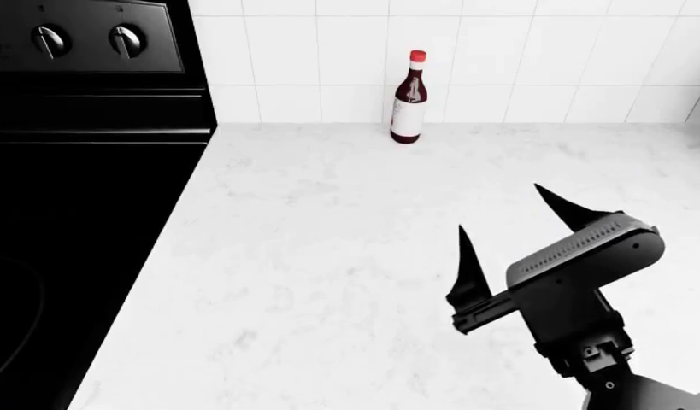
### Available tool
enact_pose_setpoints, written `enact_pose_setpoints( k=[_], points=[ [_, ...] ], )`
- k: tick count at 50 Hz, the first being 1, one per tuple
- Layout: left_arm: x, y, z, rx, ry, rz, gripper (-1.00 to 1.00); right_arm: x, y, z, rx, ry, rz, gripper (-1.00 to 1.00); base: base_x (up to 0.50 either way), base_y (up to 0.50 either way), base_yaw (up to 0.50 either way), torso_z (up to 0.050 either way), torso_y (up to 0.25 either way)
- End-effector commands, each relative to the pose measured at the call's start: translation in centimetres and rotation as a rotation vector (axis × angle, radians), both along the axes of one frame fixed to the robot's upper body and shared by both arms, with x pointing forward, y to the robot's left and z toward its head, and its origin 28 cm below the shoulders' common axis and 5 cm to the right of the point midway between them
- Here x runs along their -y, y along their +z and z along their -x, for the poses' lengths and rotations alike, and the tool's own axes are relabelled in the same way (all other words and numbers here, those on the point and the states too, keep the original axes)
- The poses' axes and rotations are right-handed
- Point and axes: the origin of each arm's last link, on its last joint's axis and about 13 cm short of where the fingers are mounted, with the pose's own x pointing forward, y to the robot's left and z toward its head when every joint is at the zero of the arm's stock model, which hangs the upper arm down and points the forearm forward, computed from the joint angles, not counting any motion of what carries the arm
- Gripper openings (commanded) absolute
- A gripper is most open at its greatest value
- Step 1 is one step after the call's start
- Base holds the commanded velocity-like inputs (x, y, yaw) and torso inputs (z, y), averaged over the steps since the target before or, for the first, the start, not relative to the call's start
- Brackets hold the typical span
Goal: A wet mug is on the counter and needs to be dried. Pick it up and place it upside down in the open cabinet.
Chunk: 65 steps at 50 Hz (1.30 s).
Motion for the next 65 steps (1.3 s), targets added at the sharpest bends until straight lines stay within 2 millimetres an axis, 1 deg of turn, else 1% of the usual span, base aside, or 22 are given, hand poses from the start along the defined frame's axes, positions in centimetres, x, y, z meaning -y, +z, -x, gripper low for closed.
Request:
enact_pose_setpoints(
  k=[1,10,20,41,51,57,65],
  points=[
    [-0.1,1.1,0.6,0.1,0.064,-0.047,1.0,-0.1,-0.1,0.1,0.003,0.016,-0.006,1.0,0.0,0.0,0.0,0.0,0.0],
    [0.2,1.9,1.1,0.168,0.085,-0.089,1.0,-0.3,-0.1,0.4,0.009,0.036,-0.01,1.0,0.0,0.0,0.0,0.0,0.0],
    [0.5,2.5,1.6,0.201,0.053,-0.096,1.0,-0.3,-0.2,0.4,0.01,0.04,-0.015,1.0,0.0,0.0,0.0,0.0,0.0],
    [1.1,4.6,3.6,0.295,-0.031,-0.111,1.0,-0.5,-0.1,0.2,0.012,0.046,-0.017,1.0,0.0,0.0,0.0,0.0,0.0],
    [1.4,5.1,4.4,0.295,-0.106,-0.106,1.0,-0.6,0.0,0.0,0.013,0.051,-0.018,1.0,0.0,0.0,0.0,0.0,0.0],
    [1.6,5.3,5.0,0.268,-0.188,-0.08,1.0,-0.6,0.0,0.0,0.013,0.05,-0.019,1.0,0.0,0.0,0.0,0.0,0.0],
    [1.4,5.5,5.7,0.241,-0.242,-0.053,1.0,-0.7,0.1,0.0,0.018,0.049,-0.019,1.0,0.0,0.0,0.0,0.0,0.0]
  ],
)
